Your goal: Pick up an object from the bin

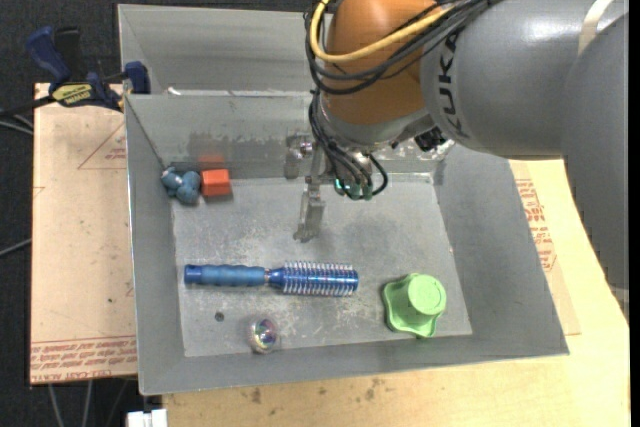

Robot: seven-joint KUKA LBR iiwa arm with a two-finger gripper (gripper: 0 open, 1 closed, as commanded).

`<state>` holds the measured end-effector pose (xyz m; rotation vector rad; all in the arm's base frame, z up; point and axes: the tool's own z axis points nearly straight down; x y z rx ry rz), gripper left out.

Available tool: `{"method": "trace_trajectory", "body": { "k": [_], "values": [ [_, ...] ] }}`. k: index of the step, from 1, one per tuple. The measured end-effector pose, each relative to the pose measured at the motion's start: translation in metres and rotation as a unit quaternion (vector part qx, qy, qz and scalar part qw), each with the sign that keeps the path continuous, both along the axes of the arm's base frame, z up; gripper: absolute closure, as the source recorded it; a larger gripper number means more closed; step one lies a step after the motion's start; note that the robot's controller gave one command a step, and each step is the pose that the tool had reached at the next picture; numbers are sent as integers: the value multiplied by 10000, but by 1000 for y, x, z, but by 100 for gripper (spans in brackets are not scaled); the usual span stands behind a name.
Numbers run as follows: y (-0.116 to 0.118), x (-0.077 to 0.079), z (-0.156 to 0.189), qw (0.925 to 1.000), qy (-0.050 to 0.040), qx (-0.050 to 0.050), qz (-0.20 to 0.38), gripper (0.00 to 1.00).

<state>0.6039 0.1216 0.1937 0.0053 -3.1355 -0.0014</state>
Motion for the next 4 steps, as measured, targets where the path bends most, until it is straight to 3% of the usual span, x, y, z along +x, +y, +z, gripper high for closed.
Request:
{"method": "trace_trajectory", "body": {
  "k": [1,2,3,4],
  "values": [
    [81,-32,-47,10000,-3,16,67,0],
    [4,-64,-125,9997,16,-22,246,0],
    [9,-61,-120,9996,-28,3,265,100],
    [17,-20,52,9985,-85,8,534,100]
  ]
}}
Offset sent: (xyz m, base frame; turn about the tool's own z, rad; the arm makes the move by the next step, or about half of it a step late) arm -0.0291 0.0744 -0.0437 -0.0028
